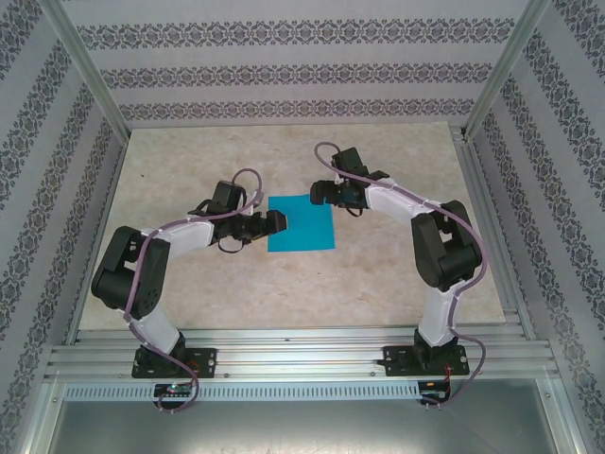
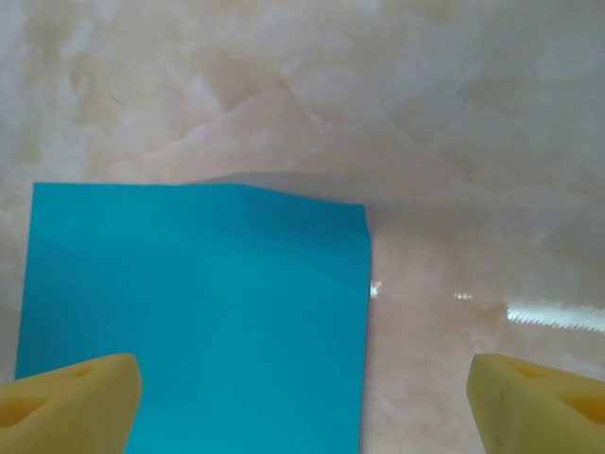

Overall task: Fold a paper plane with a square sheet of paper (fold left side to right side)
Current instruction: Pick up the square sheet of paper from the center of the table.

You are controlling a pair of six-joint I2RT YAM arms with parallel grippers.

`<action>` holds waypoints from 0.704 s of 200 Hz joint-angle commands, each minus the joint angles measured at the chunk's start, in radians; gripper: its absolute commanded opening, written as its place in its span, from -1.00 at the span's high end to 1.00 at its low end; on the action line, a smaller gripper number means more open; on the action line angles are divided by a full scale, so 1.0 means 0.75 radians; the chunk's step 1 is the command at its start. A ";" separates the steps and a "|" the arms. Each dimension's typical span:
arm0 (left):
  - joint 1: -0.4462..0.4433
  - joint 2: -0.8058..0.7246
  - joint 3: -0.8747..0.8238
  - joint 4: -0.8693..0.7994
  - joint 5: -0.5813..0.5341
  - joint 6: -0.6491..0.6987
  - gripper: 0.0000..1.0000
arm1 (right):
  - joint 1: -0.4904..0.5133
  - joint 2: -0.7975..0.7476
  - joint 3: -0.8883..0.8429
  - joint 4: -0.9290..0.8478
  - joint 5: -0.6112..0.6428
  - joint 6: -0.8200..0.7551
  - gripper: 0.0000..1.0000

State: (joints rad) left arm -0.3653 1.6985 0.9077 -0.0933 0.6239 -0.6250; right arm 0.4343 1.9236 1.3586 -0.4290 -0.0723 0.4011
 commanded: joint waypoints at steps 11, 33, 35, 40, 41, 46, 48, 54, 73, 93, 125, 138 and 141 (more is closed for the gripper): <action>-0.031 0.046 -0.001 0.072 0.023 -0.050 -0.81 | 0.034 0.021 -0.049 -0.054 0.005 0.086 -0.79; -0.034 0.078 0.005 0.072 0.021 -0.050 -0.80 | 0.040 0.019 -0.100 -0.004 -0.060 0.129 -0.74; -0.033 0.080 0.004 0.073 0.021 -0.050 -0.80 | 0.042 0.020 -0.102 -0.004 -0.065 0.132 -0.74; -0.033 0.085 0.006 0.072 0.021 -0.050 -0.80 | 0.045 0.024 -0.105 -0.003 -0.076 0.135 -0.73; -0.035 0.086 0.006 0.074 0.021 -0.049 -0.80 | 0.046 0.024 -0.107 -0.004 -0.079 0.137 -0.73; -0.035 0.094 0.007 0.073 0.021 -0.050 -0.79 | 0.049 0.028 -0.109 -0.006 -0.084 0.140 -0.73; -0.036 0.096 0.007 0.075 0.020 -0.049 -0.79 | 0.048 0.032 -0.111 -0.007 -0.087 0.142 -0.72; -0.037 0.103 0.009 0.073 0.019 -0.050 -0.79 | 0.051 0.034 -0.117 -0.004 -0.091 0.149 -0.71; -0.042 0.122 0.013 0.075 0.020 -0.053 -0.79 | 0.048 0.049 -0.137 0.022 -0.123 0.172 -0.68; -0.048 0.136 0.018 0.068 0.013 -0.049 -0.79 | 0.050 0.064 -0.144 0.049 -0.179 0.197 -0.61; -0.049 0.152 0.026 0.040 -0.015 -0.038 -0.79 | 0.049 0.076 -0.169 0.089 -0.226 0.234 -0.56; -0.050 0.157 0.028 0.033 -0.023 -0.033 -0.79 | 0.047 0.075 -0.187 0.124 -0.271 0.255 -0.53; -0.051 0.157 0.027 0.032 -0.022 -0.032 -0.79 | 0.047 0.074 -0.192 0.135 -0.281 0.262 -0.52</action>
State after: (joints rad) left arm -0.3828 1.7809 0.9115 -0.0666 0.6205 -0.6563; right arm 0.4572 1.9587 1.2518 -0.4038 -0.1749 0.5461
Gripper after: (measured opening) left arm 0.898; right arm 0.774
